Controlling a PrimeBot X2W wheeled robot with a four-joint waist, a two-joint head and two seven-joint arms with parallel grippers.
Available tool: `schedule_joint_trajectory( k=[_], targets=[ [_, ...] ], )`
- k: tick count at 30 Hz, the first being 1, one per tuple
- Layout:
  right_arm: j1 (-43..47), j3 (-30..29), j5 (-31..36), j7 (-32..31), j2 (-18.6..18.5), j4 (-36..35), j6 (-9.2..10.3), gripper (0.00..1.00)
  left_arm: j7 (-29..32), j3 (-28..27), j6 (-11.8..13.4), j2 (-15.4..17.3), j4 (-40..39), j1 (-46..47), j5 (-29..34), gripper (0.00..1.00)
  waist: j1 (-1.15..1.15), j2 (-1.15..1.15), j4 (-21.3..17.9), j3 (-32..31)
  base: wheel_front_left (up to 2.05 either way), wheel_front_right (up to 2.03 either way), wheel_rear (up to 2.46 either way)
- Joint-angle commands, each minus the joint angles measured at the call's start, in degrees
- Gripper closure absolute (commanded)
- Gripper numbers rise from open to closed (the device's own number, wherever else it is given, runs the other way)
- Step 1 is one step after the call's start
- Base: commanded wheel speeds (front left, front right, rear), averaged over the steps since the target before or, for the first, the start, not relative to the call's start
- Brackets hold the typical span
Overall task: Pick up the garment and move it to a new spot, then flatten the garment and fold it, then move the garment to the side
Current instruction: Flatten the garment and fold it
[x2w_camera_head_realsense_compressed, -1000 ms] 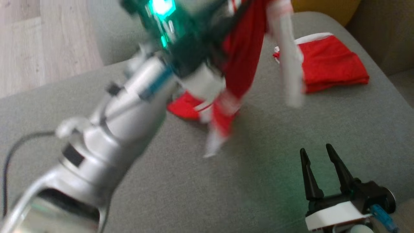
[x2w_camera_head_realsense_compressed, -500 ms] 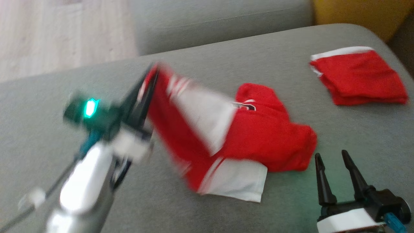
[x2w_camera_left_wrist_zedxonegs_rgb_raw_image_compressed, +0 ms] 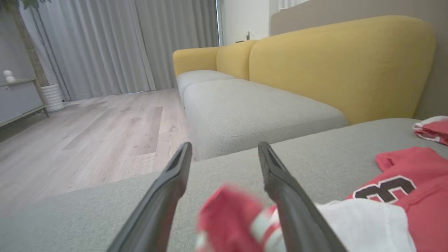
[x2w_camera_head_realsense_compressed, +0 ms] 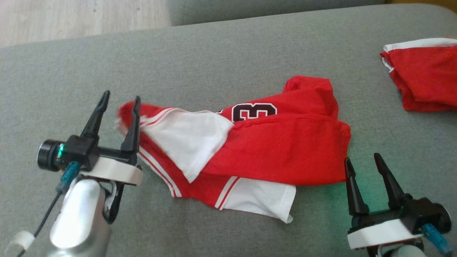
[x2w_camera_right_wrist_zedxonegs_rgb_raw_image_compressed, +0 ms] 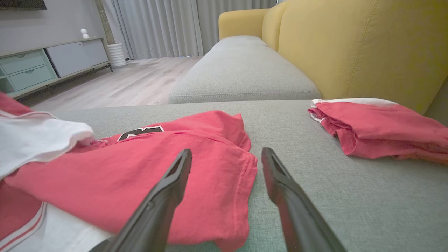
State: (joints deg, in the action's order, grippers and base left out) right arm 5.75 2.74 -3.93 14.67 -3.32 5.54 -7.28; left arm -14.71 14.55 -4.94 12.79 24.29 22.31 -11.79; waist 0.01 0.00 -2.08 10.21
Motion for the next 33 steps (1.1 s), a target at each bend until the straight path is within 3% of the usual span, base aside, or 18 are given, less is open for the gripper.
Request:
schedule_joint_trajectory(
  k=[1, 5, 11, 20, 33],
  targets=[
    [-1.4, 1.2, 0.5, 0.3, -0.9, -1.6, -0.21, 0.0, -0.3, -3.2, 0.9, 0.7, -2.6, 0.6, 0.5, 0.0, -0.01, 0.0, 0.1, 0.2, 0.0, 0.0, 0.0],
    [-1.3, 0.8, 0.4, 0.3, -0.7, -1.3, -0.21, 0.0, -0.3, -7.5, 4.0, -3.5, -7.3, -4.9, 0.7, 0.0, -0.01, 0.0, 0.6, 0.1, 0.0, 0.0, 0.0],
    [-1.5, 1.1, 0.3, 0.3, -0.2, -0.8, -0.21, 0.0, -0.3, -7.3, 0.1, -9.3, -10.8, -14.3, -5.3, 0.0, -0.01, 0.0, 1.1, -0.8, 0.0, 0.0, 0.0],
    [-1.3, 1.2, 0.4, 0.3, -0.3, -0.7, -0.21, 0.0, 0.0, 5.1, -2.1, -9.9, -2.4, -17.5, -24.3, 0.0, -0.01, 0.0, 0.2, -1.5, 0.0, 0.0, 0.0],
    [-1.3, 1.4, 0.6, 0.3, -0.4, -0.7, -0.21, 0.0, -0.2, 11.1, -2.5, -9.9, 3.4, -12.7, -30.2, 0.0, -0.01, 0.0, -1.1, -1.5, 0.0, 0.0, 0.0]
  ],
)
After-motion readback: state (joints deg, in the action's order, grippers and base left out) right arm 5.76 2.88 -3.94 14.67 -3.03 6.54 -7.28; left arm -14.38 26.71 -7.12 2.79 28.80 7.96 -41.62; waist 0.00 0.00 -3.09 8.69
